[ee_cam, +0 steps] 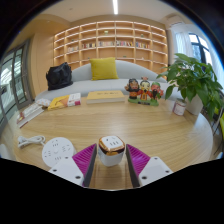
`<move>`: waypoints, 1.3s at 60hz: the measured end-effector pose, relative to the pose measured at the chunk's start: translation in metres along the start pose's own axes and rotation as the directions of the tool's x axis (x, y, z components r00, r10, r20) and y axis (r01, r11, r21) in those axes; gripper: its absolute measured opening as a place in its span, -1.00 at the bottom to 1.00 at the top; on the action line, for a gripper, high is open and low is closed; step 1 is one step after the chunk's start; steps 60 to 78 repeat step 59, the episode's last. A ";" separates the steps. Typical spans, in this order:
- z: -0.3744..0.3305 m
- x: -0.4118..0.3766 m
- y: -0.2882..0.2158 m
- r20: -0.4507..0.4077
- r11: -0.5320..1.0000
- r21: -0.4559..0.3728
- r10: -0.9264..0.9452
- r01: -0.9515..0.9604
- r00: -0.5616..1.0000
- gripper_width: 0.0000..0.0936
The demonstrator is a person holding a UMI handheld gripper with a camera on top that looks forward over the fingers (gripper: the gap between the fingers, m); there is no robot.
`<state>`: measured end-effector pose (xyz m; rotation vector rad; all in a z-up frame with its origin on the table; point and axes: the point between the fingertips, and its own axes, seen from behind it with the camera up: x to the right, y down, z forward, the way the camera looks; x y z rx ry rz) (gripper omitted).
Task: Unplug charger
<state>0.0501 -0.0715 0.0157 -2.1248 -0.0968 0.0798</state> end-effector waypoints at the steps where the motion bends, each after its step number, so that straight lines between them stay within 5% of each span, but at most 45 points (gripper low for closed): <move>1: -0.002 0.001 -0.001 -0.001 1.000 0.002 -0.001 0.001 1.000 0.29; 9: -0.030 0.002 -0.015 0.005 0.999 0.038 -0.022 0.021 1.000 0.86; 43: -0.226 -0.002 -0.015 -0.024 0.990 0.118 -0.068 0.071 0.997 0.83; 78: -0.252 0.002 -0.015 -0.027 0.986 0.148 -0.076 0.079 0.997 0.83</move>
